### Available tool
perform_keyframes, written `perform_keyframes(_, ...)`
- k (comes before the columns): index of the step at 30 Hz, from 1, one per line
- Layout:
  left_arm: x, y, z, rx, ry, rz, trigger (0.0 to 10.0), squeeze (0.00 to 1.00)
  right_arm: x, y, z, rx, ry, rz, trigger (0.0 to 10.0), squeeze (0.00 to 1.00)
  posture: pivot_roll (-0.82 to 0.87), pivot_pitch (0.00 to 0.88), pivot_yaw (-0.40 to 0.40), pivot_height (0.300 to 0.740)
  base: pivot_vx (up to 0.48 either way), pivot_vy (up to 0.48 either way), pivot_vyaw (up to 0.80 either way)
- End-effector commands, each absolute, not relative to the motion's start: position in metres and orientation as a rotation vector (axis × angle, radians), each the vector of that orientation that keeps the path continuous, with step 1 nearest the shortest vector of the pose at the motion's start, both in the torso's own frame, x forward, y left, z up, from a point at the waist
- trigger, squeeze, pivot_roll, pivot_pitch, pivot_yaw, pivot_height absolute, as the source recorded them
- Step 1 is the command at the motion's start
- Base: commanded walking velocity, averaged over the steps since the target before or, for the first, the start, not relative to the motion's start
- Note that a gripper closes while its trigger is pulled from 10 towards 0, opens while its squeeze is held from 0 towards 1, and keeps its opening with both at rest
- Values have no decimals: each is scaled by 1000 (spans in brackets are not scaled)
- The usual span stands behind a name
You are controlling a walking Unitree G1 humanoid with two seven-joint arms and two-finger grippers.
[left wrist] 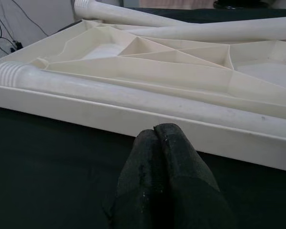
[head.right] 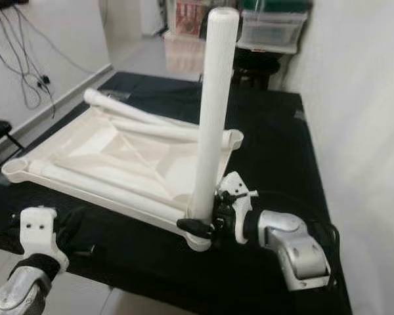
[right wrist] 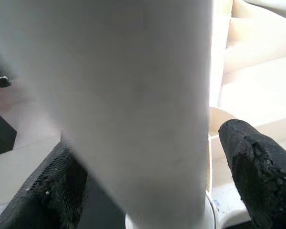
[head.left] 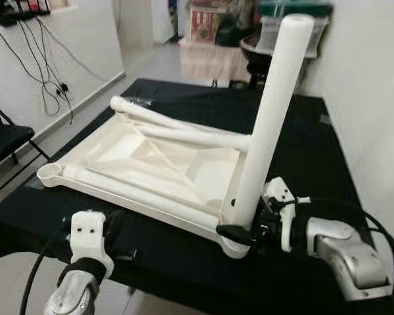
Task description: Building children table
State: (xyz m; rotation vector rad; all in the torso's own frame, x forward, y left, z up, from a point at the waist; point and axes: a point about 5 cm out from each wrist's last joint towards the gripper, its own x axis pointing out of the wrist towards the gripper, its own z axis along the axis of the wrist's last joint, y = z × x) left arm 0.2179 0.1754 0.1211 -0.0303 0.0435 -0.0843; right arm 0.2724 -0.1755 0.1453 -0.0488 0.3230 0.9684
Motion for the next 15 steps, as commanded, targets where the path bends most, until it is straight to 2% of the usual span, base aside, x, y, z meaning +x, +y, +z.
perform_keyframes(1,218,175,119,-22,53,-94,10000,0,275,-181,148,-52,314,945,10000,0,-37,54,11,740,0,0,0)
perform_keyframes(15,219,173,119,-20,57,-108,10000,0,293,-194,154,-18,271,764,10000,0,-41,61,16,740,0,0,0)
